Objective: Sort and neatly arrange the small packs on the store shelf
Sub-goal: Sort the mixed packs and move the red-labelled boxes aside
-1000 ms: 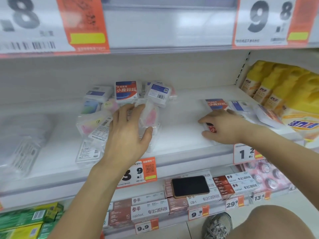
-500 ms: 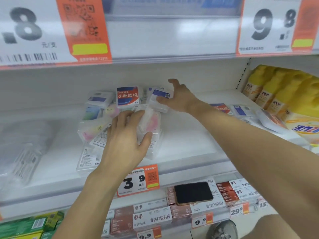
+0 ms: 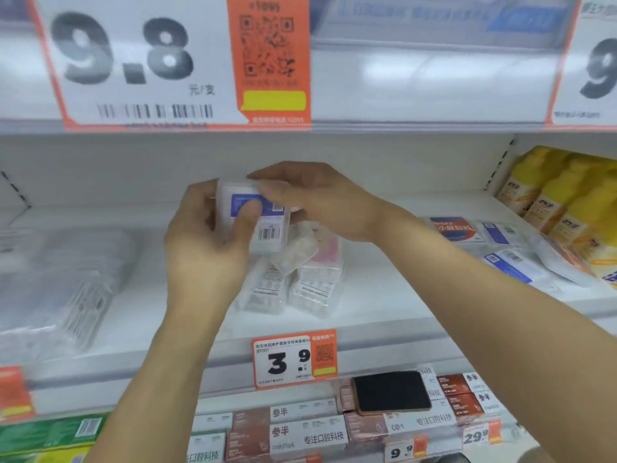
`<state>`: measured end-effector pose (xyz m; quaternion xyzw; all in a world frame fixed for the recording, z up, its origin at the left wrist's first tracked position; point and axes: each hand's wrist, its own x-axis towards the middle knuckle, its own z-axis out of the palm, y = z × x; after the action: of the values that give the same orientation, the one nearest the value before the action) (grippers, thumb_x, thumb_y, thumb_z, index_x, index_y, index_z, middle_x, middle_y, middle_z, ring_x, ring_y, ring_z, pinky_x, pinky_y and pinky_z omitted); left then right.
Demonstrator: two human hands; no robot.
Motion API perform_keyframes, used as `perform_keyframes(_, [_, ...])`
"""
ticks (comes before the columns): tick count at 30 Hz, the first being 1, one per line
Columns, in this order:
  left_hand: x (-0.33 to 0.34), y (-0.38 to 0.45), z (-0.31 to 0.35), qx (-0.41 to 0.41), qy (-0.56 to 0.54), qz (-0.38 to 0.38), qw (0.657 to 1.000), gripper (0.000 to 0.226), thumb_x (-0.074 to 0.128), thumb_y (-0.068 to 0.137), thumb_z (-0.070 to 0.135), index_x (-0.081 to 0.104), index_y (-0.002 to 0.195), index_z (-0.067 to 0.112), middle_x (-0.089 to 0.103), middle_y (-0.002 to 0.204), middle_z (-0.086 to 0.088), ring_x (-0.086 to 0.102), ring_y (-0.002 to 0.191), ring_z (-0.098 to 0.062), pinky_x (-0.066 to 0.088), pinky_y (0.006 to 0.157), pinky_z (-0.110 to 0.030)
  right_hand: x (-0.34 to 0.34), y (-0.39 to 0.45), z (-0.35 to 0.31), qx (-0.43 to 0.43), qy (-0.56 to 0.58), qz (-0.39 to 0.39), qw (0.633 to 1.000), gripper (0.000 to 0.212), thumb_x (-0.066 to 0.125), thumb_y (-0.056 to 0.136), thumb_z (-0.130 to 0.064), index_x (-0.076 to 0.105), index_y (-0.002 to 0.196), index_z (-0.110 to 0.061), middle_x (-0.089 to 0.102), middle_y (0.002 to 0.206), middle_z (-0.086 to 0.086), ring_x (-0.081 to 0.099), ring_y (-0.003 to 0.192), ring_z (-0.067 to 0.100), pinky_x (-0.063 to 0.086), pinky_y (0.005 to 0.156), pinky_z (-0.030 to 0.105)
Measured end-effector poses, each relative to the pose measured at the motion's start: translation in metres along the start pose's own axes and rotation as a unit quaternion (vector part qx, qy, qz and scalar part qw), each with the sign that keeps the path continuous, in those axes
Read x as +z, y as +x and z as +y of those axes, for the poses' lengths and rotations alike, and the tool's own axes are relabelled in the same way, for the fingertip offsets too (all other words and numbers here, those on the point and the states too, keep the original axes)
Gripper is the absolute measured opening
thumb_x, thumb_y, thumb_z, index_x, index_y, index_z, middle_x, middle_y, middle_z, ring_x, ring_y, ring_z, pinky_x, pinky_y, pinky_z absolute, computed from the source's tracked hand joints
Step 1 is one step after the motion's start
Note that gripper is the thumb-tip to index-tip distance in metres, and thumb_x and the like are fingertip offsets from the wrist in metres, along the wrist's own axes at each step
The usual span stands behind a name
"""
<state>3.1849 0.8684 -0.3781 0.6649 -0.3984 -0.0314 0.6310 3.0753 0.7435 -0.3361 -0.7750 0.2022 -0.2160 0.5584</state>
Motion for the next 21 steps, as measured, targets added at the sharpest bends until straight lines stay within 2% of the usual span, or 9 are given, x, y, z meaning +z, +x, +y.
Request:
perform_keyframes(2, [-0.012,0.003,-0.005,-0.006,-0.005,0.021,1.000,0.021,0.071,0.085,0.024,0.058,0.100,0.024,0.064,0.083,0.019,0.062,0.072,0.011,0.042,0.059,-0.002,-0.005,0.023,0.008,0.041,-0.013,0.097,0.994,0.021,0.061,0.097,-0.026,0.066,0.114,-0.017,0.066,0.102,-0.002,0.064,0.093,0.013,0.054,0.079,0.023])
perform_keyframes(4, [-0.022,0.005,-0.010,-0.017,-0.008,0.039,0.999,0.018,0.070,0.086,0.021,0.058,0.099,0.020,0.064,0.083,0.017,0.060,0.067,0.012,0.040,0.057,-0.001,-0.016,0.050,0.023,0.076,-0.178,0.174,0.965,0.038,0.064,0.094,-0.030,0.056,0.130,-0.021,0.059,0.112,0.000,0.060,0.096,0.016,0.049,0.064,0.015])
perform_keyframes(5, [-0.026,0.007,-0.013,-0.023,-0.009,0.047,0.999,0.017,0.069,0.086,0.021,0.058,0.098,0.019,0.064,0.084,0.015,0.060,0.065,0.012,0.040,0.056,-0.002,-0.020,0.062,0.033,0.106,-0.251,0.158,0.949,0.054,0.068,0.090,-0.030,0.047,0.140,-0.025,0.056,0.122,0.002,0.059,0.100,0.019,0.049,0.064,0.017])
perform_keyframes(7, [-0.032,0.010,-0.015,-0.040,-0.016,0.062,0.997,0.017,0.069,0.086,0.022,0.058,0.098,0.016,0.065,0.084,0.011,0.060,0.063,0.011,0.041,0.055,-0.002,-0.023,0.084,0.050,0.169,-0.344,0.089,0.919,0.088,0.077,0.082,-0.037,0.026,0.153,-0.025,0.048,0.142,0.008,0.056,0.114,0.025,0.054,0.081,0.028])
perform_keyframes(9, [-0.036,0.013,-0.019,-0.054,-0.029,0.073,0.995,0.018,0.069,0.086,0.021,0.057,0.099,0.014,0.066,0.085,0.008,0.060,0.063,0.010,0.042,0.052,-0.004,-0.020,0.098,0.059,0.189,-0.391,0.079,0.897,0.105,0.083,0.074,-0.041,0.020,0.155,-0.018,0.042,0.148,0.012,0.051,0.127,0.031,0.049,0.099,0.038])
perform_keyframes(11, [-0.040,0.015,-0.021,-0.057,-0.038,0.083,0.994,0.019,0.071,0.085,0.019,0.056,0.097,0.017,0.067,0.086,0.009,0.062,0.065,0.007,0.048,0.054,-0.011,-0.018,0.103,0.061,0.174,-0.390,0.110,0.897,0.093,0.087,0.070,-0.036,0.039,0.145,-0.009,0.053,0.135,0.011,0.055,0.120,0.028,0.048,0.098,0.036])
perform_keyframes(14, [-0.045,0.018,-0.022,-0.036,-0.036,0.061,0.997,0.027,0.075,0.080,0.014,0.055,0.090,0.029,0.067,0.087,0.013,0.066,0.075,-0.002,0.054,0.067,-0.020,-0.020,0.094,0.062,0.149,-0.312,0.133,0.929,0.042,0.087,0.069,-0.022,0.071,0.103,-0.003,0.068,0.096,0.006,0.062,0.089,0.020,0.050,0.080,0.031])
perform_keyframes(17, [-0.048,0.013,-0.020,0.031,0.008,-0.004,0.999,0.031,0.075,0.076,0.001,0.061,0.091,0.023,0.068,0.091,0.015,0.064,0.086,0.003,0.046,0.077,-0.010,-0.023,0.072,0.057,0.088,-0.256,0.167,0.948,0.032,0.084,0.074,-0.013,0.065,0.099,-0.008,0.064,0.096,0.000,0.059,0.084,0.016,0.046,0.072,0.025])
perform_keyframes(21, [-0.050,0.004,-0.018,0.166,0.100,-0.023,0.981,0.037,0.075,0.069,-0.012,0.067,0.091,0.017,0.066,0.105,0.010,0.055,0.111,-0.010,0.038,0.096,-0.015,-0.019,0.018,0.037,-0.054,-0.187,0.243,0.950,0.032,0.080,0.079,-0.012,0.060,0.104,-0.012,0.067,0.099,0.002,0.061,0.078,0.013,0.051,0.071,0.023])
